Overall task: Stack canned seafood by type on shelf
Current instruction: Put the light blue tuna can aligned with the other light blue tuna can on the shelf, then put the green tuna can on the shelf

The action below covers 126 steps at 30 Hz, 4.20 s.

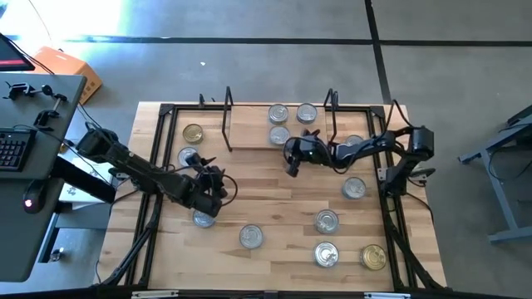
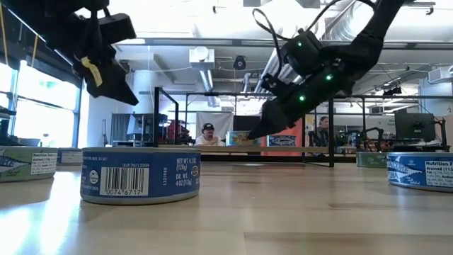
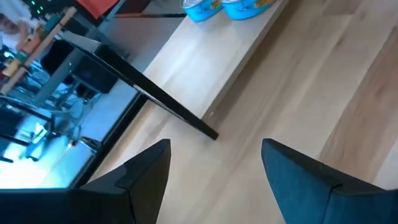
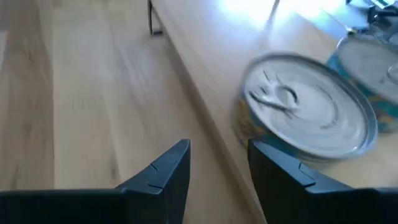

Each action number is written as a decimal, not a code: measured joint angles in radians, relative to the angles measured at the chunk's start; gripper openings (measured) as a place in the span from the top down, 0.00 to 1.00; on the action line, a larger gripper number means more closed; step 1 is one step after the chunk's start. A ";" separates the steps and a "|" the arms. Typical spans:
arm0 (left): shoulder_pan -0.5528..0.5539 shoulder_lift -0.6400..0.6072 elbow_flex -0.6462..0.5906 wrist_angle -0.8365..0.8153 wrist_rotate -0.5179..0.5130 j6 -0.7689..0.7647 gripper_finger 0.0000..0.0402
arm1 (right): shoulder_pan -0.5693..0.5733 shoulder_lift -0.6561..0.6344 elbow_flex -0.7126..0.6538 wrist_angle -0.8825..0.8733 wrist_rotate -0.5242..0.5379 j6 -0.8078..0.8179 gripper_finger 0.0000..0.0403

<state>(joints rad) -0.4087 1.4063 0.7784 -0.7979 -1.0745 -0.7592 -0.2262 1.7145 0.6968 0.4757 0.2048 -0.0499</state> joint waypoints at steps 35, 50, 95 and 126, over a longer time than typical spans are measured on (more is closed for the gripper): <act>-0.004 -0.145 -0.202 -0.234 0.455 -0.715 0.39 | 0.288 0.019 0.025 0.115 -0.014 0.096 0.62; 0.062 -0.158 -0.250 0.529 0.457 0.025 0.39 | 0.336 -0.236 0.037 -0.792 -0.026 0.320 0.62; -0.406 0.019 -0.114 0.274 0.674 -0.082 0.77 | 0.331 -0.067 0.033 -0.158 0.154 0.075 0.62; -0.078 0.025 -0.120 0.523 0.434 0.264 1.00 | 0.326 0.316 0.353 0.123 -0.157 -0.712 0.30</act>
<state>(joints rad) -0.4870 1.4315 0.6582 -0.2745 -0.6407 -0.4947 0.1003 2.0303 1.0494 0.5982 0.0477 -0.7619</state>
